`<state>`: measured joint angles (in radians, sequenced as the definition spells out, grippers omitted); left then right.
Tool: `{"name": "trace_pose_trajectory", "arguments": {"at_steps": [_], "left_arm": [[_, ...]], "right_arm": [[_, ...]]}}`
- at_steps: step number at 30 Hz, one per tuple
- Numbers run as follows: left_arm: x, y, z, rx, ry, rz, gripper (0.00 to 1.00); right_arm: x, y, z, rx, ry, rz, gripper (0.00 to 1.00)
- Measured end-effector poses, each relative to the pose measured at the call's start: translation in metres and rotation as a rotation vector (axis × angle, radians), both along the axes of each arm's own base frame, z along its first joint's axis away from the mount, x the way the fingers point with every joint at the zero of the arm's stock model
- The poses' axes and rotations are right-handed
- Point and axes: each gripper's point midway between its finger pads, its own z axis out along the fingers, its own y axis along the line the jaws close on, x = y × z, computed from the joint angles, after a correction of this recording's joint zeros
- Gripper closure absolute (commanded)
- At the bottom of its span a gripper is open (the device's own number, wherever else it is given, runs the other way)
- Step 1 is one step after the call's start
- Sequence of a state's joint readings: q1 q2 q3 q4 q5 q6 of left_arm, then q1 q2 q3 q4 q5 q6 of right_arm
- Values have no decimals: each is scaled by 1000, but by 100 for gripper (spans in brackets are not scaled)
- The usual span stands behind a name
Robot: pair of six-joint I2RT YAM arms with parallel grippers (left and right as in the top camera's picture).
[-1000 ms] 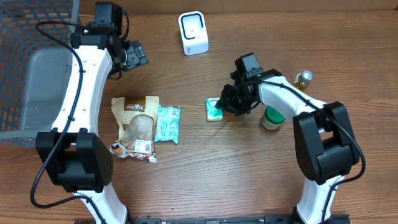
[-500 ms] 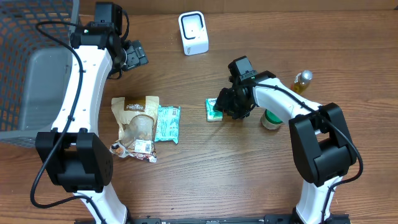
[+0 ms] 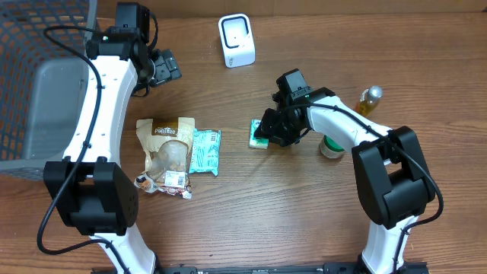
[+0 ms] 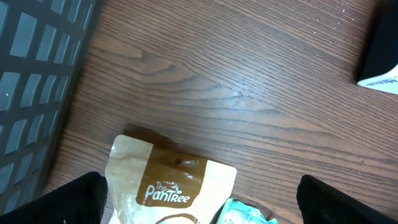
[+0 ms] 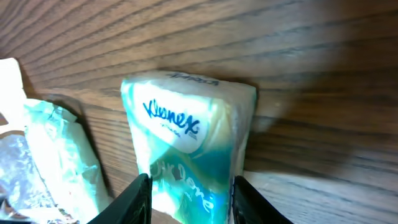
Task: Scan the item barcode
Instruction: 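Hold the Kleenex pack on the table with the right gripper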
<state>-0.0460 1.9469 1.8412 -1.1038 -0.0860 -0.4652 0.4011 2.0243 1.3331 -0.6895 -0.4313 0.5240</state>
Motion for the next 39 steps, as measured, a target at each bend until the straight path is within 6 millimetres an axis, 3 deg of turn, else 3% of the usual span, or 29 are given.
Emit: {"name": "trace_pose_trajectory", "arguments": {"at_steps": [17, 33, 39], "left_arm": [[0, 0, 0, 0, 0, 0, 0], [0, 0, 0, 0, 0, 0, 0], [0, 0, 0, 0, 0, 0, 0]], "right_arm": [[16, -14, -6, -94, -67, -48, 61], [13, -9, -6, -94, -65, -37, 62], [13, -9, -6, -94, -65, -37, 67]]}}
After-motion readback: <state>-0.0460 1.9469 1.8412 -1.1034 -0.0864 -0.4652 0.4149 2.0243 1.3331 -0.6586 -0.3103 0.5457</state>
